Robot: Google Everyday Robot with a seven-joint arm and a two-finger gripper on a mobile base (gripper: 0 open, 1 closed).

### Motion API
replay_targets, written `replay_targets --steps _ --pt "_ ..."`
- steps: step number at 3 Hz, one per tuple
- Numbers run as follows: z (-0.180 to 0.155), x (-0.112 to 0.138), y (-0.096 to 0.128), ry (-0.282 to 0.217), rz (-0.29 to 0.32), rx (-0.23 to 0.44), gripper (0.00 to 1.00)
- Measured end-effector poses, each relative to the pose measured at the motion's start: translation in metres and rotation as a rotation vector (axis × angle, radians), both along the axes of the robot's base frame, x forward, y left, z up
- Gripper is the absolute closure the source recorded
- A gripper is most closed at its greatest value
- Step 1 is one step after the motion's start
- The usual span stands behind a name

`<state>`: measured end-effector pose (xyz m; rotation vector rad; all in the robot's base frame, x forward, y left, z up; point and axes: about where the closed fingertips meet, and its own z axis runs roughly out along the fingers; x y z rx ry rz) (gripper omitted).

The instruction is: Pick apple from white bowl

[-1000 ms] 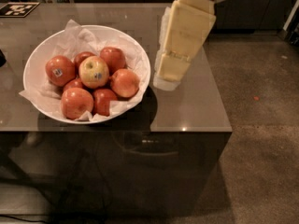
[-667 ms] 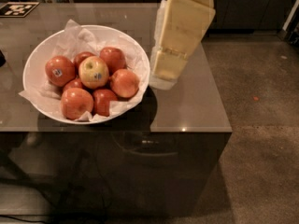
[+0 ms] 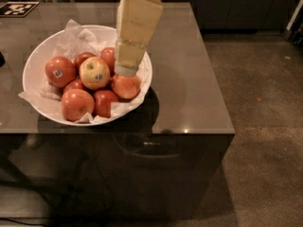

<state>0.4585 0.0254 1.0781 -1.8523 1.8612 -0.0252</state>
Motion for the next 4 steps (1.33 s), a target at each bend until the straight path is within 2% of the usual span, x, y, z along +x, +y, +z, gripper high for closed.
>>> replay_targets --steps 1,2,4 --pt "-0.041 0.040 0.015 0.078 -0.015 -0.025 0.00" --pt "-0.039 0.040 0.016 0.073 -0.014 -0.020 0.00" --pt "-0.084 0.051 0.066 0.154 0.063 -0.014 0.00"
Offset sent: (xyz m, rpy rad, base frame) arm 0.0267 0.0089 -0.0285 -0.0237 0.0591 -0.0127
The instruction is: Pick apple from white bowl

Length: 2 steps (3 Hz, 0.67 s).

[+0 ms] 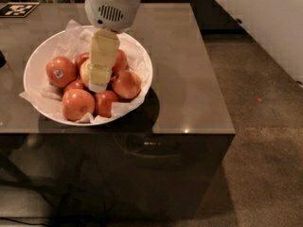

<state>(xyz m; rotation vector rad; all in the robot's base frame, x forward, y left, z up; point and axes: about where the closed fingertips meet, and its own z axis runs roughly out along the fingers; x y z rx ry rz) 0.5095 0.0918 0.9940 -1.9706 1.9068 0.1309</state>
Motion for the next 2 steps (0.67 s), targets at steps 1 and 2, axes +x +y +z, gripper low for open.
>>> replay_targets --steps 1,2 --pt "-0.019 0.003 0.017 0.035 0.026 -0.008 0.00" --pt "-0.039 0.011 0.030 0.044 0.049 -0.020 0.00"
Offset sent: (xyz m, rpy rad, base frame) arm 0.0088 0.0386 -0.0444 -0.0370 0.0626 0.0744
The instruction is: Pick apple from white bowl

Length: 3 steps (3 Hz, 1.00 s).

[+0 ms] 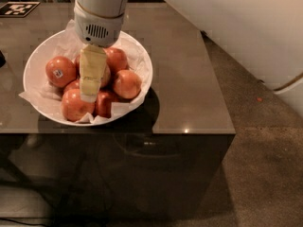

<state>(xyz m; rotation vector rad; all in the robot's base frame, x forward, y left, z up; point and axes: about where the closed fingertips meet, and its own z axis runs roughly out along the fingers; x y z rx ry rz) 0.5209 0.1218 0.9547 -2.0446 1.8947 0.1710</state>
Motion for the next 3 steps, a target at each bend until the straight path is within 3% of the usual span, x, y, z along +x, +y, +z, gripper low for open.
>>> replay_targets --steps 1,3 --pt "-0.025 0.020 -0.004 -0.014 0.011 0.004 0.00" --pt "-0.037 0.023 -0.001 -0.002 0.041 -0.006 0.00"
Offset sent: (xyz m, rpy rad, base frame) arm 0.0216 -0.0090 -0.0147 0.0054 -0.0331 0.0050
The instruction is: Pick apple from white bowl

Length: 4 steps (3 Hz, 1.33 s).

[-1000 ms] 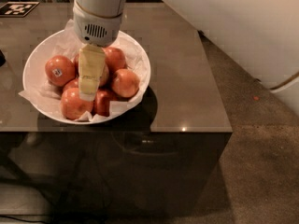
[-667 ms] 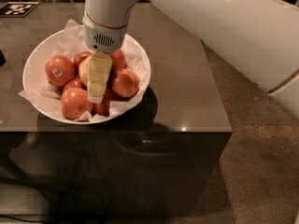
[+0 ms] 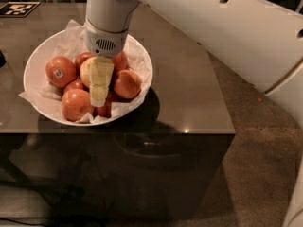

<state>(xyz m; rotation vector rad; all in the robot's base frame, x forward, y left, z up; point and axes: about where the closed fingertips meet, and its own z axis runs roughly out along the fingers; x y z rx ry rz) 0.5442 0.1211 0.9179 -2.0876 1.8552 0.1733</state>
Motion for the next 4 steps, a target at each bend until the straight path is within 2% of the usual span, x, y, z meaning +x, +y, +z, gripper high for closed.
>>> replay_targets --steps 1,4 --pt "-0.0138 -0.0007 -0.0006 0.018 0.011 -0.015 0.13" --pt "-0.0138 -0.0007 -0.0006 0.018 0.011 -0.015 0.83"
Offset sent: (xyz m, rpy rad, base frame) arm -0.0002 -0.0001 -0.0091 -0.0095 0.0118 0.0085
